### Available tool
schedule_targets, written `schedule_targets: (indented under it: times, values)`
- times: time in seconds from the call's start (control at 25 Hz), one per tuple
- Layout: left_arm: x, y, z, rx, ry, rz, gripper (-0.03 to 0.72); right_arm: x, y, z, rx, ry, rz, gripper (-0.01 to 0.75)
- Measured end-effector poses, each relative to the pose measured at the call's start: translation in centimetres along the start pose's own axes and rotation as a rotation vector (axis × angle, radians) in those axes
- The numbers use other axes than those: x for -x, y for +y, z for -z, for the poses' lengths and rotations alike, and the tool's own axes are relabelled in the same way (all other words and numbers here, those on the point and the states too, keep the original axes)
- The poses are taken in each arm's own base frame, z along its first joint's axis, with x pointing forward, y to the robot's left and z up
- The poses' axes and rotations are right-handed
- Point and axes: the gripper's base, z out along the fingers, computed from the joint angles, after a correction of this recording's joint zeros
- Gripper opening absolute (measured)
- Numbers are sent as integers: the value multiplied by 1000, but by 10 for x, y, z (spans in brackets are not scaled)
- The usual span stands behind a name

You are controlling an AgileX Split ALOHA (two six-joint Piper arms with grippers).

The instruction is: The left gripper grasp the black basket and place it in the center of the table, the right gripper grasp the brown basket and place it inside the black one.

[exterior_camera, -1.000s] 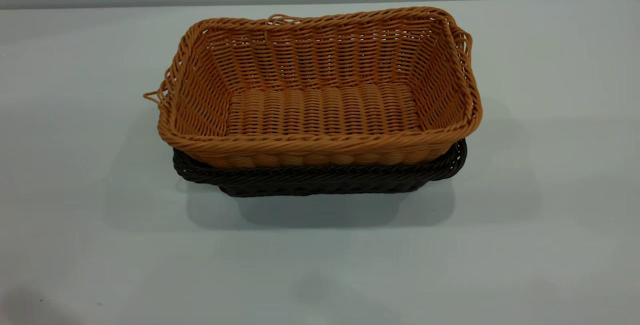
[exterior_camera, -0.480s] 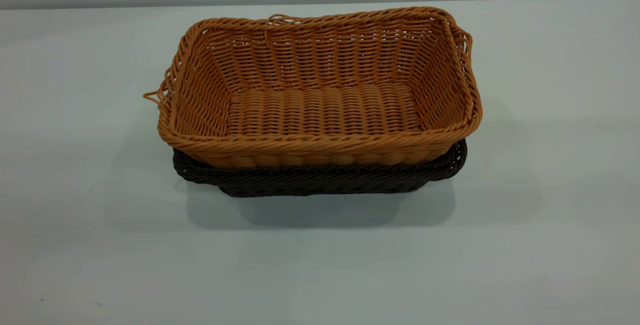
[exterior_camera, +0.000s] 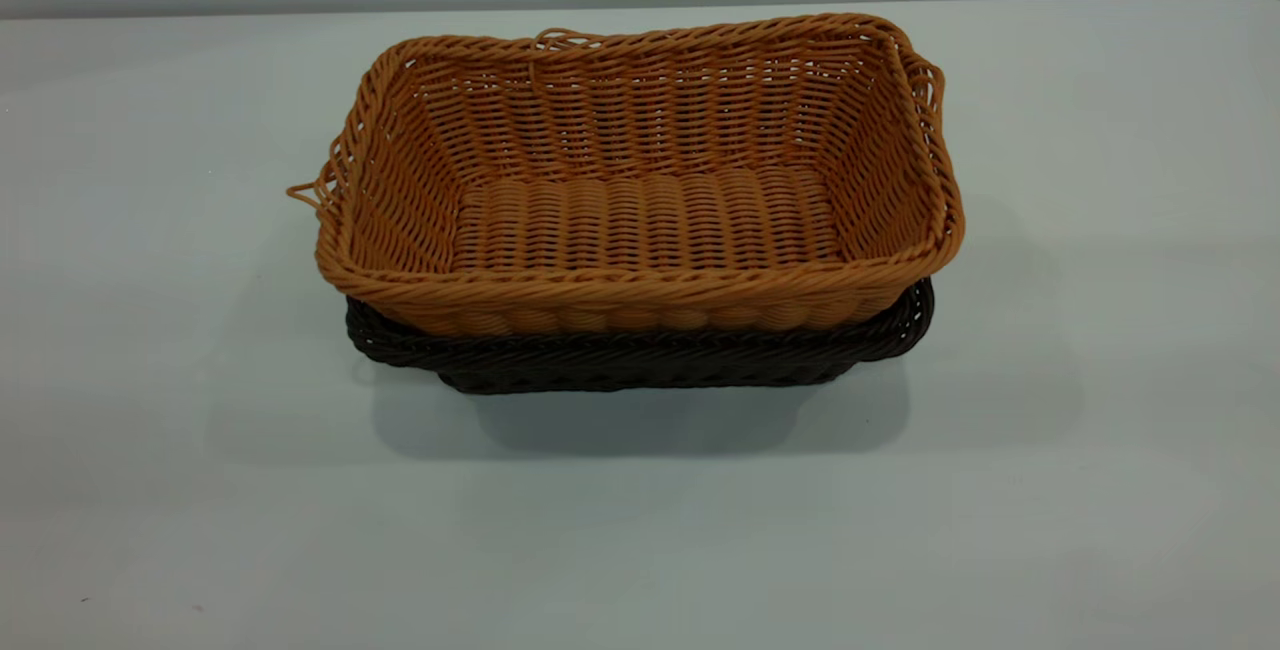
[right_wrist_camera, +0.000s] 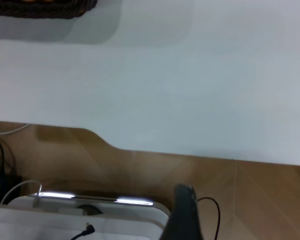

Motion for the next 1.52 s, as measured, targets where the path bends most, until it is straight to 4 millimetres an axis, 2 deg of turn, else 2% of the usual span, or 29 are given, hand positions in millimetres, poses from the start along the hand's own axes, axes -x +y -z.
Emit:
schedule_targets:
  times: [0.28,0.64,1.52]
  values:
    - [-19,2,16,54,-163,119,391,-14,-6,18,-20,-171,-80,542]
    - [-37,-2,27,212,-307,295,391,-53,-6,46,-17,-505,-101,542]
    - [-37,-3,27,249,-306,339,391,-56,-6,46,-15,-519,-101,542]
